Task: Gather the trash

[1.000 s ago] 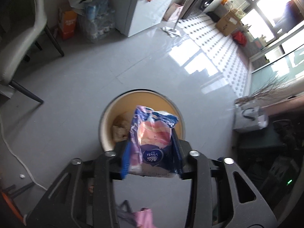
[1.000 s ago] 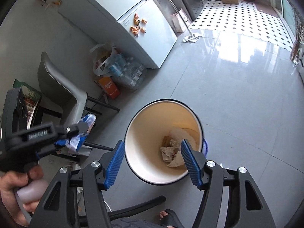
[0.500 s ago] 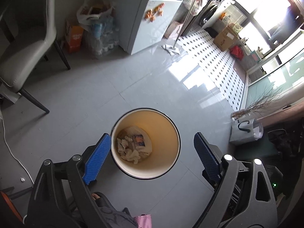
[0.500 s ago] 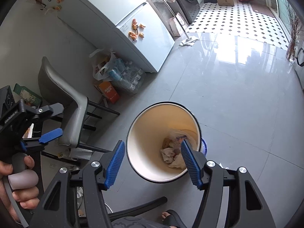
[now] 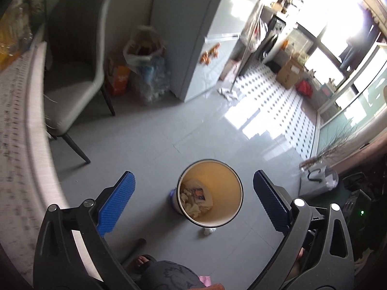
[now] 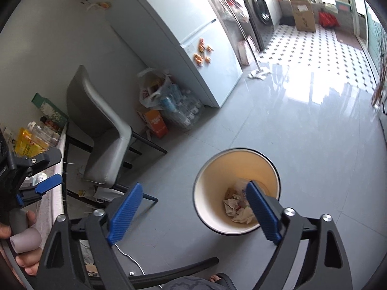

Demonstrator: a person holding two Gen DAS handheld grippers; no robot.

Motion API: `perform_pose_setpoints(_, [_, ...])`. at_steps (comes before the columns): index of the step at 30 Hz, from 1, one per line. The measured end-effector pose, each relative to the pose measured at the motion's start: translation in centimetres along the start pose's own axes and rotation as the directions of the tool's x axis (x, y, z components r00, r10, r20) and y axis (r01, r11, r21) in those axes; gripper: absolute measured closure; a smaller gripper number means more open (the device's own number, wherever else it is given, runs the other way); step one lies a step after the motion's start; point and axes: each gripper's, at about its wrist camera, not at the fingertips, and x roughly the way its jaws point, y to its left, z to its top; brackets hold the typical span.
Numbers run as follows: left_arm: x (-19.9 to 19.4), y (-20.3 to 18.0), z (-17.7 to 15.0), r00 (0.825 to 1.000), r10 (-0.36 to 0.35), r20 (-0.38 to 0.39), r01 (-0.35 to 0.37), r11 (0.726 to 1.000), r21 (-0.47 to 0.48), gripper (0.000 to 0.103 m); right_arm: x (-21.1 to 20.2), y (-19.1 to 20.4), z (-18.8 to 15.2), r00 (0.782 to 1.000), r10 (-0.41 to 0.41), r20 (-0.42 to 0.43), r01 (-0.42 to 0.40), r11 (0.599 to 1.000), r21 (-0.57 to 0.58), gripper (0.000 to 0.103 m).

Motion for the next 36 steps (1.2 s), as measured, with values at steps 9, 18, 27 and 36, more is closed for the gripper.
perform_pose_setpoints(9, [-8.6, 3.1, -0.3, 0.993, 0.004, 0.12, -0.003, 1.0, -0.01, 0.006, -4.7, 6.3, 0.6, 0.999, 0.027, 0.045, -0.024, 0.997, -0.076, 0.008])
perform_pose_setpoints(18, [-16.8, 6.2, -2.5, 0.973, 0.035, 0.23, -0.031, 0.999, -0.023, 0.006, -10.4, 12.3, 0.0, 0.996, 0.032, 0.079, -0.018, 0.983, -0.18, 0.008])
perform_pose_setpoints(27, [-24.4, 8.9, -6.6, 0.937, 0.104, 0.333, -0.099, 0.995, -0.034, 0.006, -15.9, 17.4, -1.9, 0.99, 0.092, 0.106, -0.06, 0.961, -0.271, 0.008])
perform_pose_setpoints(36, [-31.6, 10.9, -12.3, 0.888, 0.167, 0.428, -0.15, 0.986, -0.073, 0.006, -20.5, 20.6, -4.4, 0.98, 0.154, 0.128, -0.1, 0.93, -0.353, 0.008])
